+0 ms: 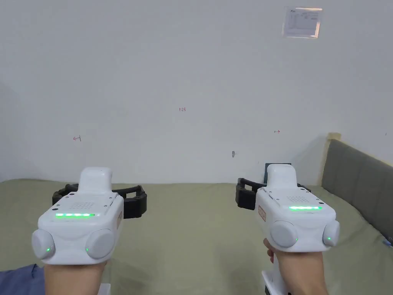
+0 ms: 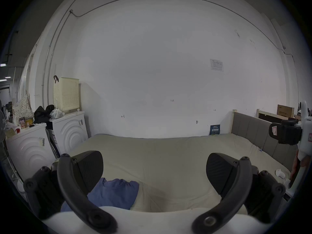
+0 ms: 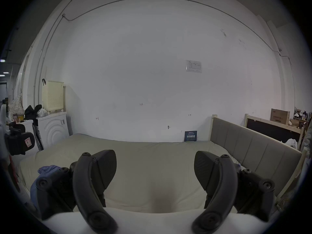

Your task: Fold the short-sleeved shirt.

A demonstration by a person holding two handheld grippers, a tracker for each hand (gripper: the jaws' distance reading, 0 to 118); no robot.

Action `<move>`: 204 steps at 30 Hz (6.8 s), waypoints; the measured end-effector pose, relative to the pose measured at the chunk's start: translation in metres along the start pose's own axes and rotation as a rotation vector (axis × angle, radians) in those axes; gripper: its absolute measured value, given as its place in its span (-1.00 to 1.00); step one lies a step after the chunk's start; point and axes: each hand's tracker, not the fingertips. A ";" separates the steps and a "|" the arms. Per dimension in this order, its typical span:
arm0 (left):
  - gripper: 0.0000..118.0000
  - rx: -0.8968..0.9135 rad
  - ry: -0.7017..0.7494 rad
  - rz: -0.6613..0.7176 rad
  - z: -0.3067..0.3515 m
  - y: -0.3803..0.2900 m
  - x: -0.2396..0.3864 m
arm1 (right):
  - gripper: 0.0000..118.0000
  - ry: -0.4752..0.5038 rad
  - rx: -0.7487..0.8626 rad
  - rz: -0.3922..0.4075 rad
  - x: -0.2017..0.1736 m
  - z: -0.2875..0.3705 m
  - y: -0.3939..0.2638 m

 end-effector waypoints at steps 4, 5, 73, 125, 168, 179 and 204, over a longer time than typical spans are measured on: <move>1.00 -0.007 0.001 0.010 -0.002 -0.001 -0.001 | 0.65 -0.003 -0.001 -0.012 0.001 0.000 0.000; 1.00 -0.012 0.000 0.015 -0.003 -0.001 -0.002 | 0.65 0.003 -0.004 -0.021 0.002 -0.001 -0.001; -0.95 -0.002 0.104 0.018 0.021 -0.042 -0.071 | -0.98 0.205 0.020 0.062 -0.076 0.005 -0.039; -0.91 -0.464 -0.555 0.026 -0.168 -0.127 0.134 | -0.98 0.046 -0.296 -0.072 0.023 0.000 -0.158; -1.00 -0.706 0.081 -0.005 -0.086 -0.227 -0.169 | -0.98 0.094 -0.288 -0.066 -0.011 0.041 -0.175; 0.85 -0.880 0.146 -0.151 -0.185 -0.310 -0.160 | -0.98 -0.012 -0.418 -0.075 0.034 -0.007 -0.199; -1.00 -0.726 0.046 -0.102 -0.118 -0.235 -0.122 | -0.85 -0.012 -0.881 -0.026 0.109 -0.171 -0.295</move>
